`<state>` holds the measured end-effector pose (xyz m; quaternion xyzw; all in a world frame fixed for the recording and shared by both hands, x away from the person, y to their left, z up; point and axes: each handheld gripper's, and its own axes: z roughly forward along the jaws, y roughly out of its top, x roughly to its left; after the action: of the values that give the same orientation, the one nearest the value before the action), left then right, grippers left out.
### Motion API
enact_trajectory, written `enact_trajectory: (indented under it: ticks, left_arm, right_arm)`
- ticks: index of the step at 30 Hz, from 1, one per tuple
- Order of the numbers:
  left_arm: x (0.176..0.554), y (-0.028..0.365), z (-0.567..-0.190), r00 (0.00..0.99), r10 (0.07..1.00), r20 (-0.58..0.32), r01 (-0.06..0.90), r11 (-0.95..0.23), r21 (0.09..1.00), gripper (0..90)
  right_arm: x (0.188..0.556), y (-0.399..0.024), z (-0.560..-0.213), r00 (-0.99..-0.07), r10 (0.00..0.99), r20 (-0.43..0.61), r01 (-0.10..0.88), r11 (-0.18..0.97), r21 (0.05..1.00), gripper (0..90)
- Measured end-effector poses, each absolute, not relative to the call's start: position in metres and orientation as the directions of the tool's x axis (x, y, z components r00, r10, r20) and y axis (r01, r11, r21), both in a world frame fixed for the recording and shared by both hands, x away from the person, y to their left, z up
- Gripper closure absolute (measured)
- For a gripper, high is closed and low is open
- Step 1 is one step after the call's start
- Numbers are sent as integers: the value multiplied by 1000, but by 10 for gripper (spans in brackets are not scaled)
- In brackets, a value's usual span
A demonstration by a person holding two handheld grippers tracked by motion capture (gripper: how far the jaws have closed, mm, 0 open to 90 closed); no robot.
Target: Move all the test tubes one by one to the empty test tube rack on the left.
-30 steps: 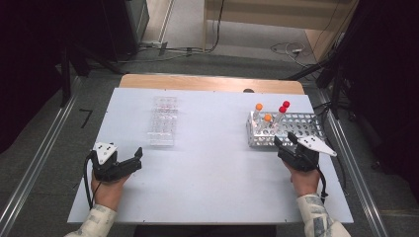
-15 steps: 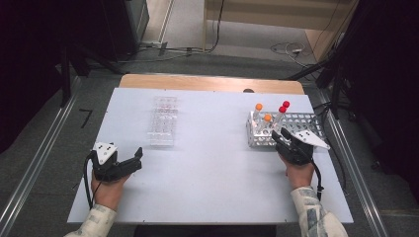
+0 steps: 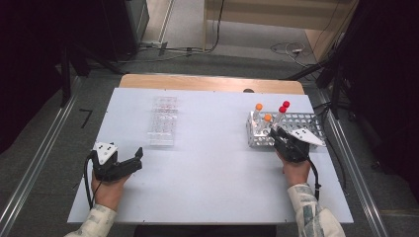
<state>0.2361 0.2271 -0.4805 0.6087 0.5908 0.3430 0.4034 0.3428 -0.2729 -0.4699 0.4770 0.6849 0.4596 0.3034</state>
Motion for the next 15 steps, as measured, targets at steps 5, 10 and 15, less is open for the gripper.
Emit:
enact_trajectory:
  ticks: [5,10,15]
  left_arm:
    - [236,227,-481,69,996,-58,444,21,896,67]
    - [236,227,-481,68,996,-59,442,22,897,67]
    - [236,227,-481,70,996,-58,444,22,896,67]
  right_arm:
    - [344,-272,-471,-357,934,19,376,125,918,719]
    - [343,-271,-470,-356,934,18,372,124,920,726]
    - [341,-272,-464,-357,934,19,352,116,929,727]
